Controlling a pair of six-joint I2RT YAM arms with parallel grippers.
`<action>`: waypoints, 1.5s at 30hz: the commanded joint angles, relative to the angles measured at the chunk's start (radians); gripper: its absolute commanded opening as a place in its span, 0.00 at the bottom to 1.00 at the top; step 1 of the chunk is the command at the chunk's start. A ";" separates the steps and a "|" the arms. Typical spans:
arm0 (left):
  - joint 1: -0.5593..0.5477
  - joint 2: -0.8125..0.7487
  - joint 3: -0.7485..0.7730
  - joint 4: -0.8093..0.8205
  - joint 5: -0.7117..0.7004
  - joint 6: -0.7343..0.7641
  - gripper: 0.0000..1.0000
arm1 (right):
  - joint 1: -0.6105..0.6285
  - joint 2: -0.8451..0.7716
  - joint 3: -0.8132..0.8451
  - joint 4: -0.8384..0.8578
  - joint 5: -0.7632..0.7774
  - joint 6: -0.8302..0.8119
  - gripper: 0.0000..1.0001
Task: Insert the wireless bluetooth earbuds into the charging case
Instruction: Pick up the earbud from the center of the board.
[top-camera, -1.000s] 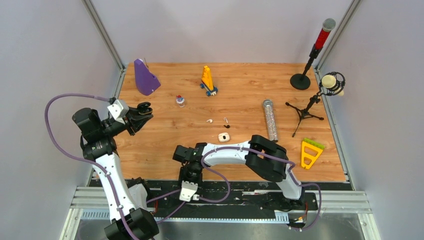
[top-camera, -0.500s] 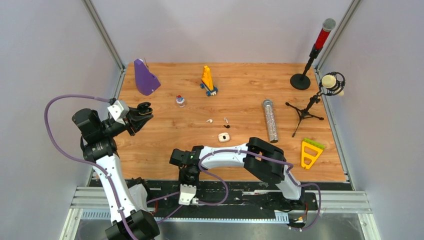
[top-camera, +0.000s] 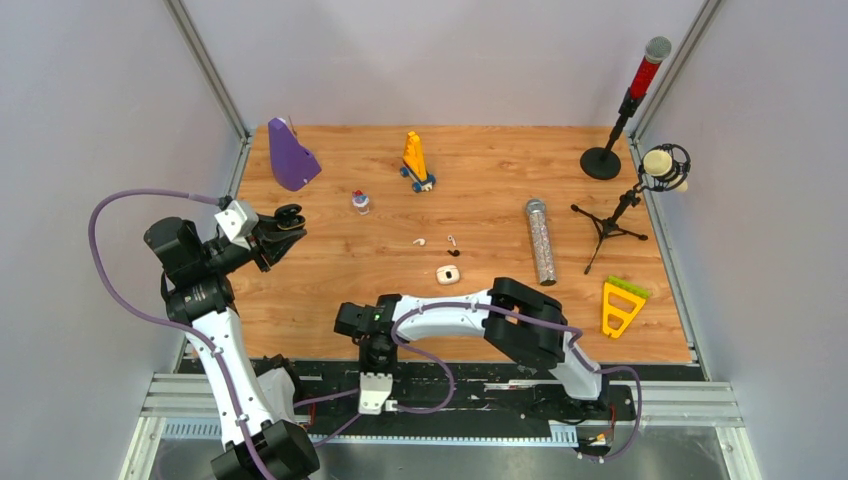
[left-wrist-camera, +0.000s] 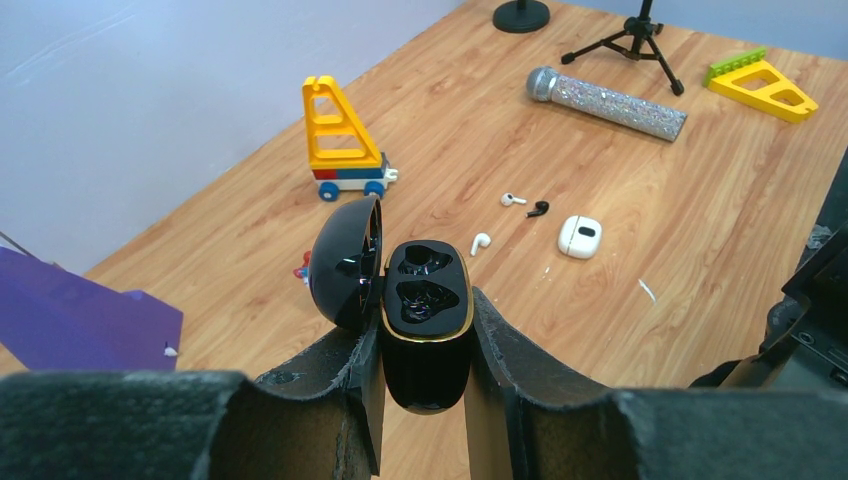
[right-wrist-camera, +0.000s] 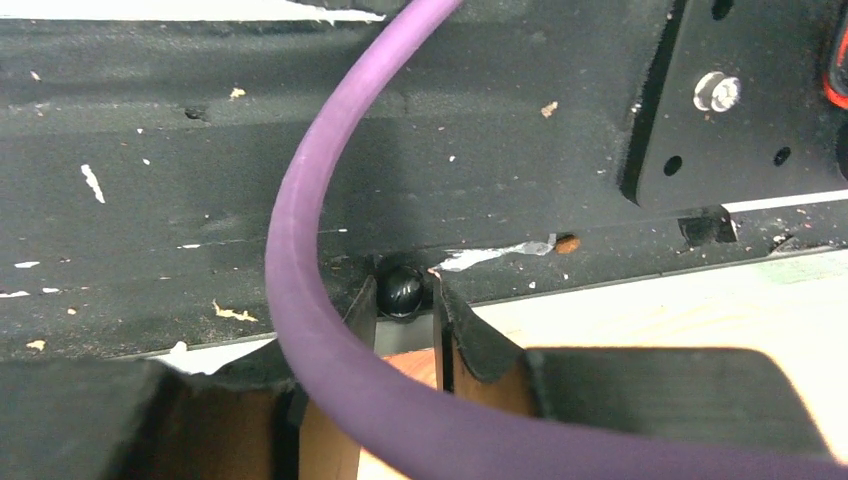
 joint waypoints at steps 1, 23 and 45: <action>0.010 -0.013 0.009 0.018 0.027 -0.015 0.01 | 0.044 0.102 0.005 -0.071 0.091 -0.035 0.27; 0.010 -0.011 0.016 0.000 0.049 0.000 0.01 | 0.066 0.144 0.086 -0.108 0.120 0.047 0.15; 0.010 -0.014 0.025 -0.052 0.071 0.053 0.02 | 0.047 -0.108 0.065 -0.121 0.223 0.206 0.13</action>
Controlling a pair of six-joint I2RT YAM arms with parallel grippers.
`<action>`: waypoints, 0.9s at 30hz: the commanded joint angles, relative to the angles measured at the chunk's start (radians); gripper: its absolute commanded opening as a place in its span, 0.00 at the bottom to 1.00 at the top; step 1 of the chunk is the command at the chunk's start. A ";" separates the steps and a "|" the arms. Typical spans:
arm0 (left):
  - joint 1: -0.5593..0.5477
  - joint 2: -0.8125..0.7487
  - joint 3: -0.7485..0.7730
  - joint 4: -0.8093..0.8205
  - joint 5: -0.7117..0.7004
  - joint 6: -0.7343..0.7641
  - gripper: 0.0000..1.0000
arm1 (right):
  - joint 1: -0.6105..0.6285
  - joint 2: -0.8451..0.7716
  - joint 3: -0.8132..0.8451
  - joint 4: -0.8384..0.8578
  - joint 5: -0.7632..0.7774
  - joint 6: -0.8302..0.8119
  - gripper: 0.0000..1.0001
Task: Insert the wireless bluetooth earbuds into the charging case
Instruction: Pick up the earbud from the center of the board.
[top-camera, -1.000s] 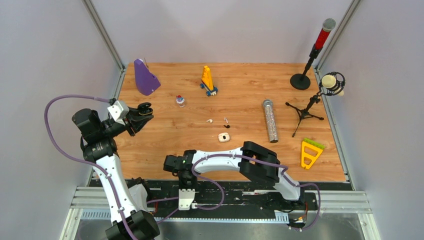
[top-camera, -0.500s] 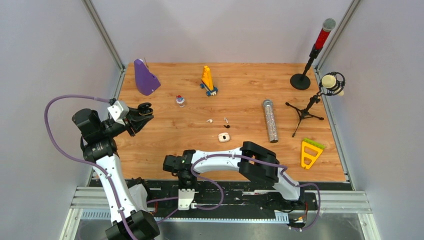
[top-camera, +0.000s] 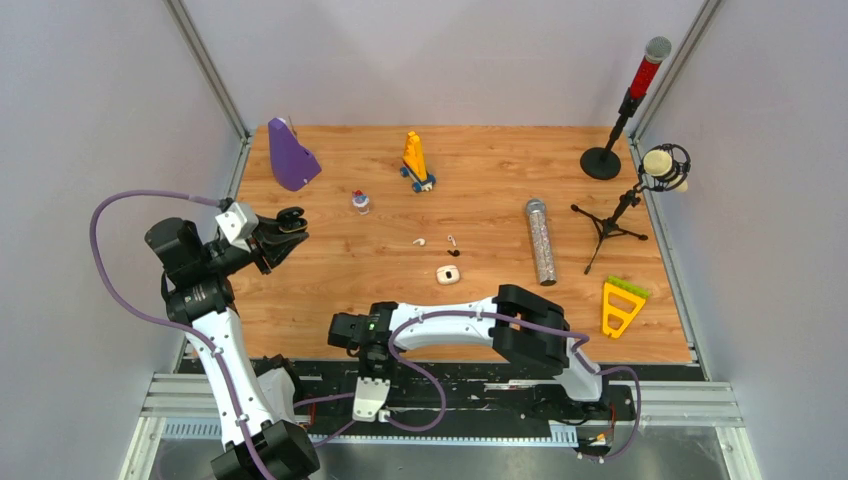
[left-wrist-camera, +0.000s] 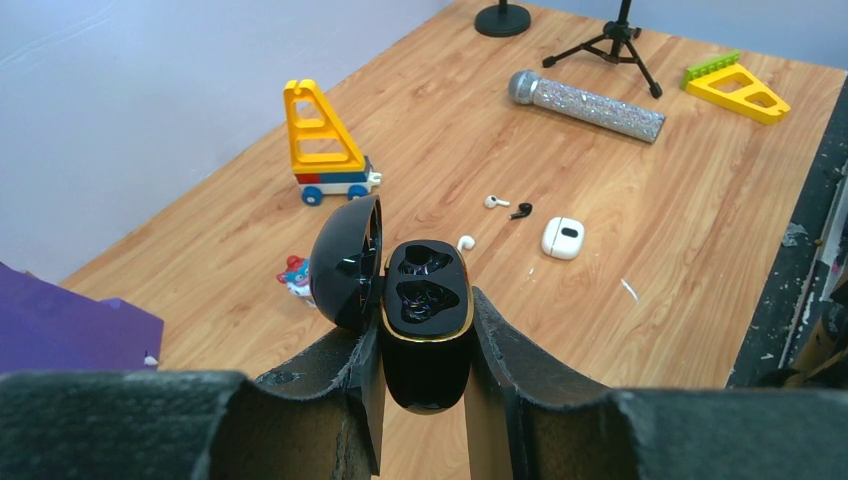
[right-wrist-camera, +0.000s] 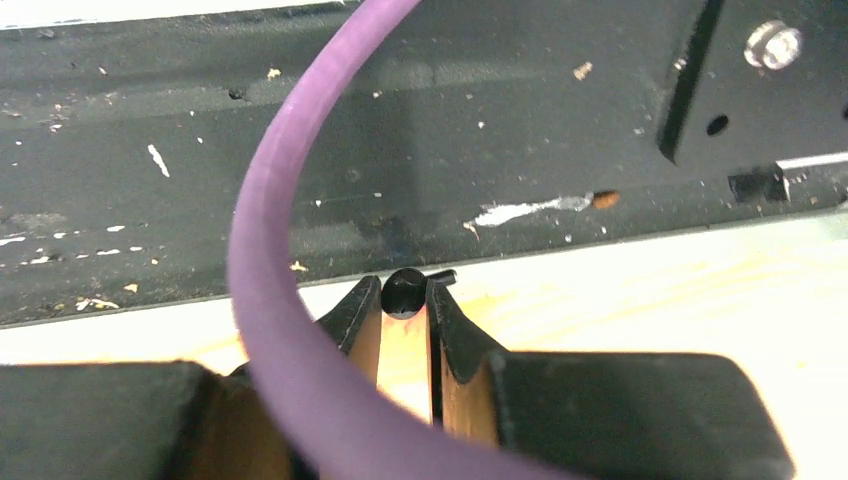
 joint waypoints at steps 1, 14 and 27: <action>0.010 -0.013 0.026 -0.041 0.045 0.052 0.02 | -0.018 -0.106 0.001 0.002 0.030 0.093 0.13; 0.009 -0.002 0.041 -0.171 0.082 0.204 0.03 | -0.217 -0.238 -0.031 -0.029 -0.107 0.238 0.12; -0.335 0.133 0.019 0.045 -0.244 0.129 0.03 | -0.706 -0.465 -0.136 -0.003 -0.657 0.611 0.12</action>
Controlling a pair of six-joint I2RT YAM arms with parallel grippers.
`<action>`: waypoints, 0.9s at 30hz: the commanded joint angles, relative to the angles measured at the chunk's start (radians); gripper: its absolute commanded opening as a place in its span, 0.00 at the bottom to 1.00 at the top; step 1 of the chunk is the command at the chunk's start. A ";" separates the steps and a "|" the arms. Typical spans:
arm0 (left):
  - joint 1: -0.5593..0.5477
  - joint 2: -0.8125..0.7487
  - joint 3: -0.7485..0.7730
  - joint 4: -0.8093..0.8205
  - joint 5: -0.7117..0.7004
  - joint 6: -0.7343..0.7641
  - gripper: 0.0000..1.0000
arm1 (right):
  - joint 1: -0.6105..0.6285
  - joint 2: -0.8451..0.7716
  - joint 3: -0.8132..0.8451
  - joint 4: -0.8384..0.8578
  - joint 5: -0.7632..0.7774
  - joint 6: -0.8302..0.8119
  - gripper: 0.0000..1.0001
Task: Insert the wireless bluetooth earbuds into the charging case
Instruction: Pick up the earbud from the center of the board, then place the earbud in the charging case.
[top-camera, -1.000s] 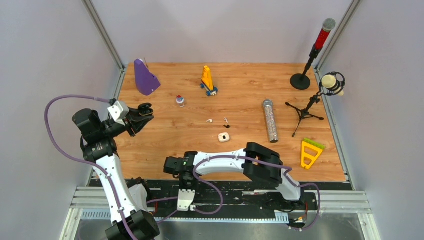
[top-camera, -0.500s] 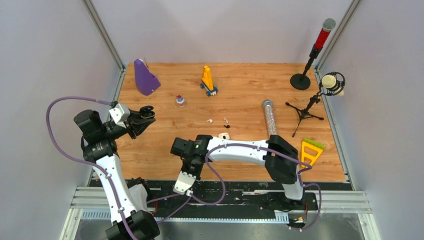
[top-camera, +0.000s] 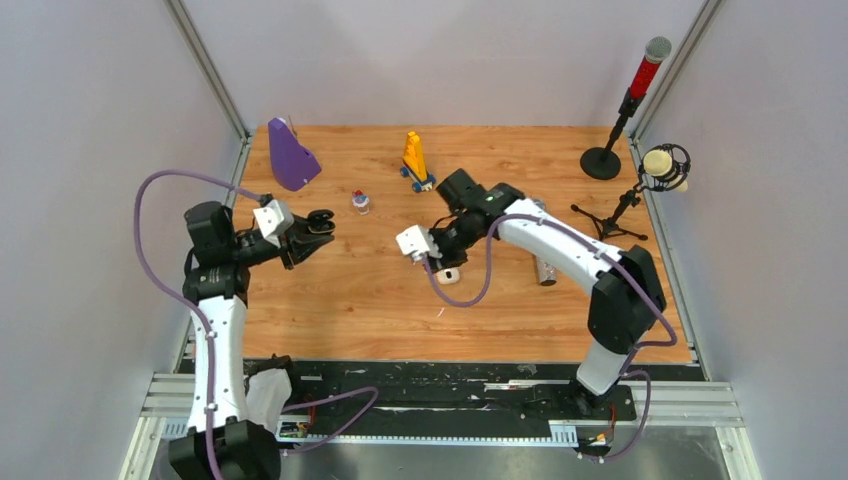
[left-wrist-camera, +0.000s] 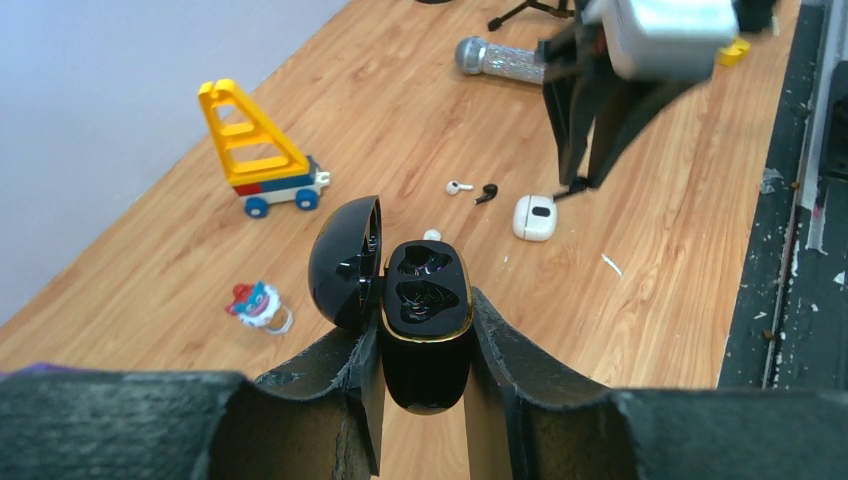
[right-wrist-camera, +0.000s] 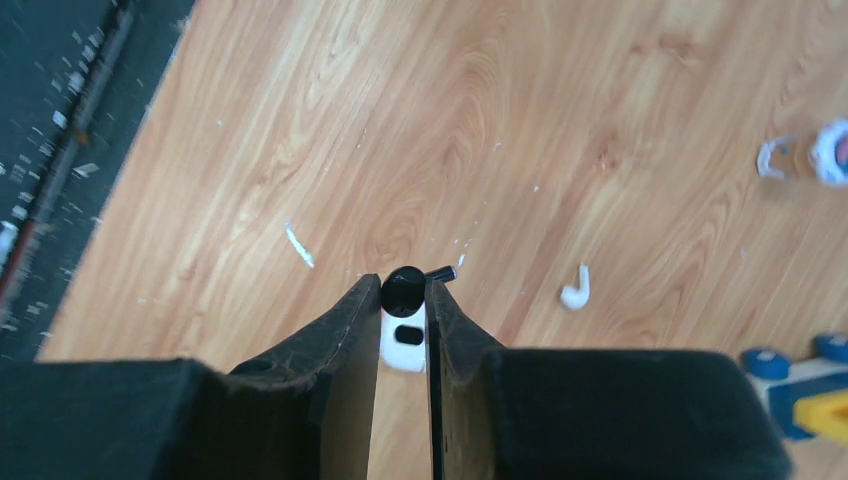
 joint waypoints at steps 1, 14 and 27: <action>-0.126 0.074 0.041 0.106 -0.169 0.003 0.03 | -0.139 -0.109 -0.040 0.015 -0.338 0.216 0.13; -0.576 0.408 0.126 0.185 -0.464 0.212 0.03 | -0.448 -0.116 -0.042 0.058 -0.957 0.700 0.15; -0.745 0.597 0.235 0.288 -0.653 0.055 0.03 | -0.509 0.146 0.156 -0.560 -1.261 0.346 0.13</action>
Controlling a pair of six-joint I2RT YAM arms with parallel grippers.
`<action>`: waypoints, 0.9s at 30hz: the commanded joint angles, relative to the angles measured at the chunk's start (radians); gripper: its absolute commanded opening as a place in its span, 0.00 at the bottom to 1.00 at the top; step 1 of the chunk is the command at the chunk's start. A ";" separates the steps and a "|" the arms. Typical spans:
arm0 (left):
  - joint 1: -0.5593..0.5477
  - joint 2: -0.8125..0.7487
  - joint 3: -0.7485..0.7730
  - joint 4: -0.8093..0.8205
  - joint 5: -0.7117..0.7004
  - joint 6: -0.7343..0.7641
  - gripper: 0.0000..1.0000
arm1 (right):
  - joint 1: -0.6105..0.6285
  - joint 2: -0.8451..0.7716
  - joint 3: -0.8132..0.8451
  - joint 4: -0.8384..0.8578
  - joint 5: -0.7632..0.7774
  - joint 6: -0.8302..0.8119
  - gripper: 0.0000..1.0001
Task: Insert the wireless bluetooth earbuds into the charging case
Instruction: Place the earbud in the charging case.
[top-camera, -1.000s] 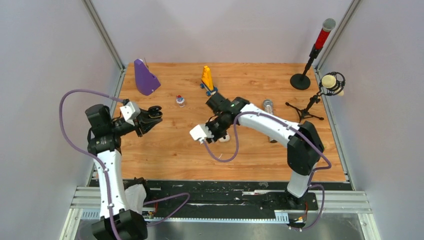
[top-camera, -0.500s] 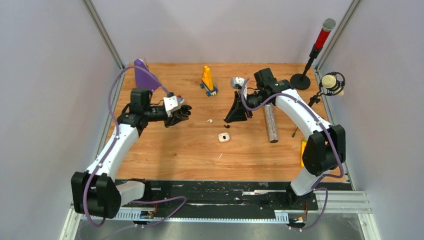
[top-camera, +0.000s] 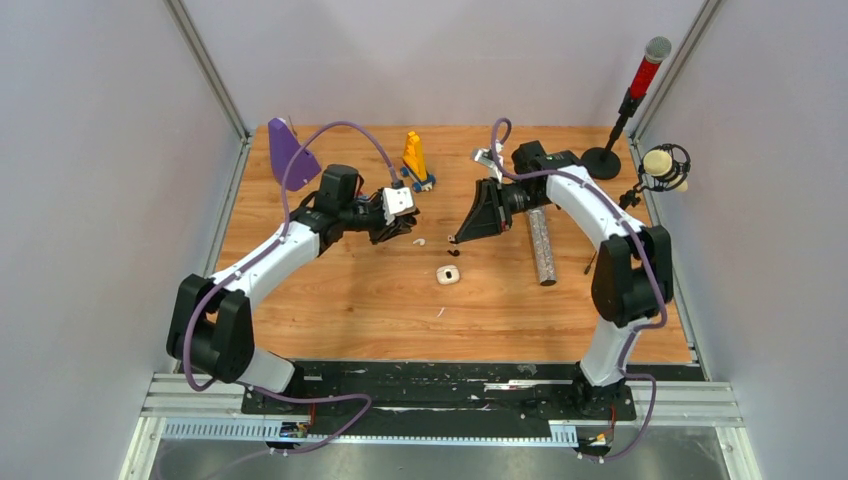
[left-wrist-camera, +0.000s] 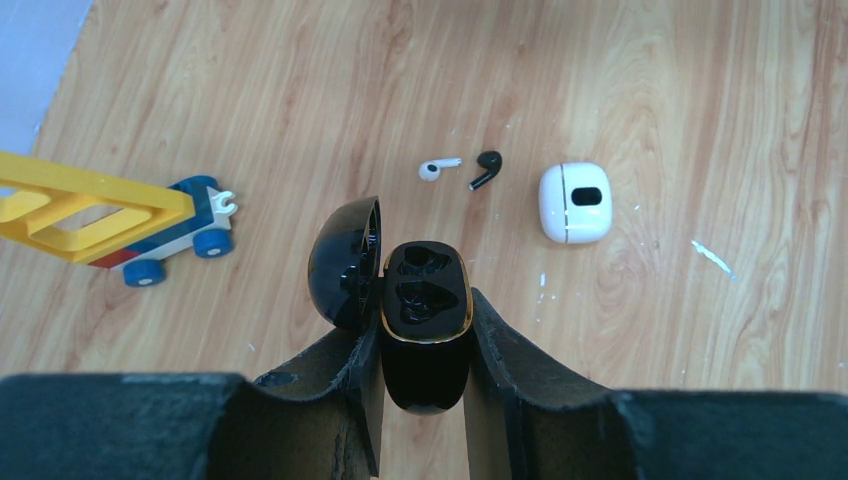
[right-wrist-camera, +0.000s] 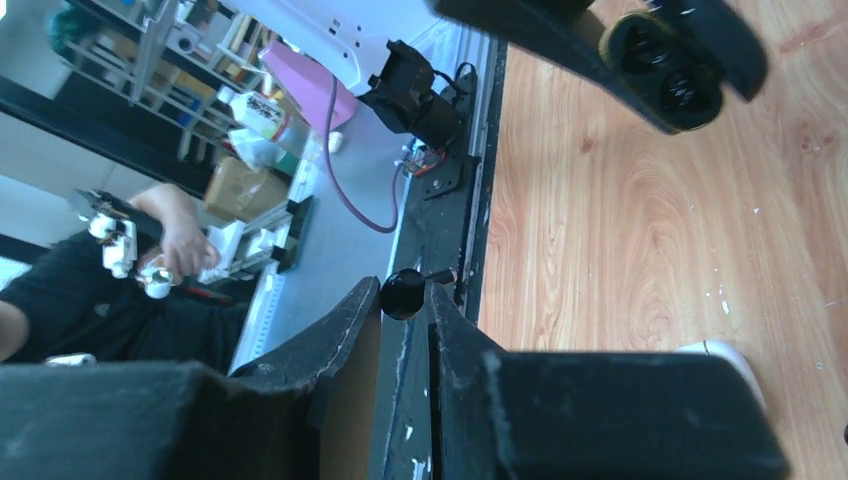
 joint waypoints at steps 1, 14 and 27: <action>-0.030 -0.017 0.031 0.067 -0.040 -0.085 0.03 | -0.029 0.177 0.190 -0.483 -0.365 -0.324 0.13; -0.031 -0.088 0.019 0.036 -0.063 -0.148 0.04 | -0.037 0.249 0.310 -0.486 -0.309 -0.210 0.15; -0.031 -0.201 0.036 -0.049 -0.112 -0.087 0.04 | 0.004 -0.031 0.055 0.178 0.427 0.511 0.15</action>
